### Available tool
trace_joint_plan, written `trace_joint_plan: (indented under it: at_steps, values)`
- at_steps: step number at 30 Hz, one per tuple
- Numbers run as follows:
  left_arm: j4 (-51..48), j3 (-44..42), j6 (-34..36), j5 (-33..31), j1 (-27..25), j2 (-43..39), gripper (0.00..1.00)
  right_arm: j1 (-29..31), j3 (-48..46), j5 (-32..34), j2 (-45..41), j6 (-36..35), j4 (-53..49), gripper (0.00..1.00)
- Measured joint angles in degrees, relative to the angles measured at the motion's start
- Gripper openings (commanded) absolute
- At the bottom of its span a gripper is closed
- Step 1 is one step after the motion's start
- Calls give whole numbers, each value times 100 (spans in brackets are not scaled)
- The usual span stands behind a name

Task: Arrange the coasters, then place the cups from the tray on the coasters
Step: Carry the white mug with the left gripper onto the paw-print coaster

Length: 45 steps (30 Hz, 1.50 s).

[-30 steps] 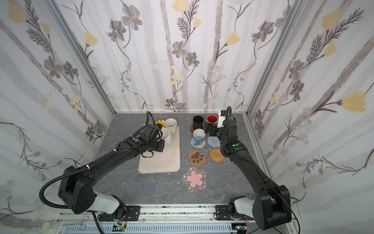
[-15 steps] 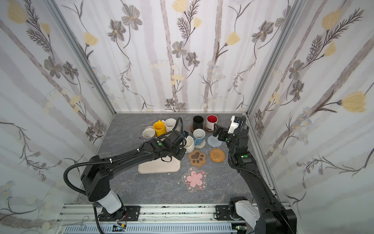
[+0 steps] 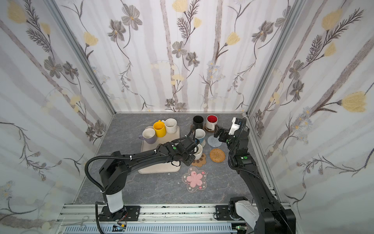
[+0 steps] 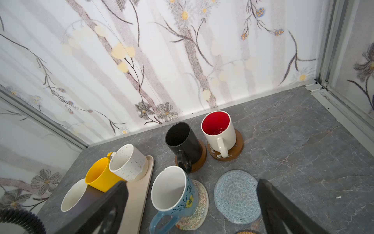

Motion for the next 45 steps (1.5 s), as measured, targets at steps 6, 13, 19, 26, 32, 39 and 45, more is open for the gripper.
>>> trace_joint_plan:
  at_steps: [6,13,19,26,32,39,45]
  values:
    - [7,66,0,15,-7,186,0,-7,-13,-4,13,0,11,100]
    - [9,98,0,-4,-7,308,0,-11,-28,-22,46,-2,17,100]
    - [13,155,2,-22,-7,413,7,-15,-33,-22,55,-2,28,100]
    - [48,160,0,-83,-7,424,27,-15,-55,-48,74,-2,57,100]
    - [96,160,0,-133,-7,424,57,-15,-90,-140,52,-7,79,100]
    - [96,160,-4,-243,-4,334,80,-15,-98,-153,35,-50,103,100]
    - [96,160,-4,-470,85,-46,89,-15,-57,-149,39,-157,70,100]
